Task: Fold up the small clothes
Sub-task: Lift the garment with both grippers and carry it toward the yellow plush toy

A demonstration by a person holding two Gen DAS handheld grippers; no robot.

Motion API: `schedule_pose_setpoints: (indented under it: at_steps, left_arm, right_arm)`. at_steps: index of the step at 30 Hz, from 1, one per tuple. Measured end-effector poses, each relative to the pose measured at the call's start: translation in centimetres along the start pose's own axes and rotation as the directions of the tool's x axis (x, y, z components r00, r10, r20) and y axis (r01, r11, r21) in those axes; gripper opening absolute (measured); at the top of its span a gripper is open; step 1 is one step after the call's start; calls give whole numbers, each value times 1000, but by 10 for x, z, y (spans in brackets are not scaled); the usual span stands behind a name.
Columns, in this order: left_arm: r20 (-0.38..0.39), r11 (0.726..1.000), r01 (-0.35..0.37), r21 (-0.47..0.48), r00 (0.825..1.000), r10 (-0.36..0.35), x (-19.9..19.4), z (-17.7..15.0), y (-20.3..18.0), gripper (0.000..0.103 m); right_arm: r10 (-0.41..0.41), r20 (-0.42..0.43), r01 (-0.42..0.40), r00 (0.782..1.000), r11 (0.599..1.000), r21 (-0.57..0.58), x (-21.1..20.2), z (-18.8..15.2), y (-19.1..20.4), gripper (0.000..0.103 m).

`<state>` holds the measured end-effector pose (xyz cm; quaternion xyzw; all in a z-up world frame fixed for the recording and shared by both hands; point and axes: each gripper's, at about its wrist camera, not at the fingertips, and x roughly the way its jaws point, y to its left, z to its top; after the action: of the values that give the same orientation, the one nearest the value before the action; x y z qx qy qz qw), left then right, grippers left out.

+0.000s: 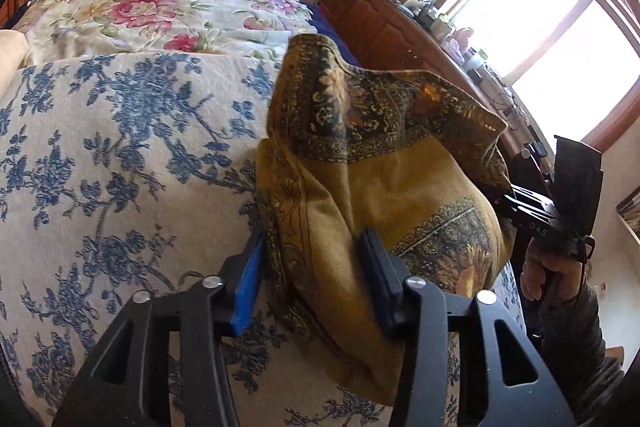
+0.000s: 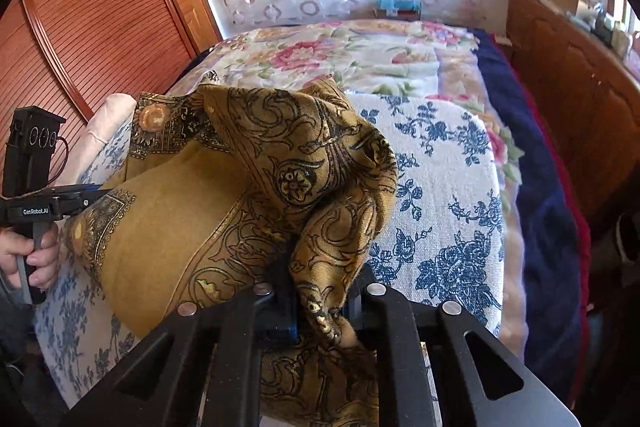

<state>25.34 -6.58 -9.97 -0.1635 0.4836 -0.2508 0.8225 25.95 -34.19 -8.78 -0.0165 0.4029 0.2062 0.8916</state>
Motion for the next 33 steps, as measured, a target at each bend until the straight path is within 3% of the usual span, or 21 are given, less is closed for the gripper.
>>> schedule_pose_setpoints:
  at_steps: [1,4,7,12,19,22,27,30,33]
  left_arm:
    - [-1,1000,16,0,1000,-16,0,0,-2,21]
    - [16,999,37,16,999,-37,-8,0,-8,10]
    - [62,997,77,17,995,-78,-27,2,-14,9]
    - [171,995,85,56,981,-93,-68,7,-24,9]
    - [338,996,-9,85,941,-20,-144,6,-11,9]
    - [405,996,-69,51,913,42,-179,-2,13,9]
    - [490,981,-186,-51,851,187,-228,-25,67,9]
    - [510,963,-239,-128,817,270,-242,-36,100,9]
    - [525,932,-299,-204,770,362,-249,-55,125,9]
  right_arm:
    - [-5,12,5,1000,1000,0,-1,-1,1,13]
    - [-10,58,10,998,1000,6,-7,-4,2,12]
    - [-18,106,18,994,1000,-2,-18,-2,6,12]
    - [-26,185,35,982,998,-49,-44,10,20,12]
    - [34,251,11,967,984,-175,-53,54,64,12]
    - [96,255,-30,962,968,-249,-38,79,95,12]
    - [219,216,-123,951,914,-387,13,127,167,12]
    - [274,189,-163,943,875,-457,47,152,209,12]
    - [329,151,-211,932,833,-512,85,174,251,12]
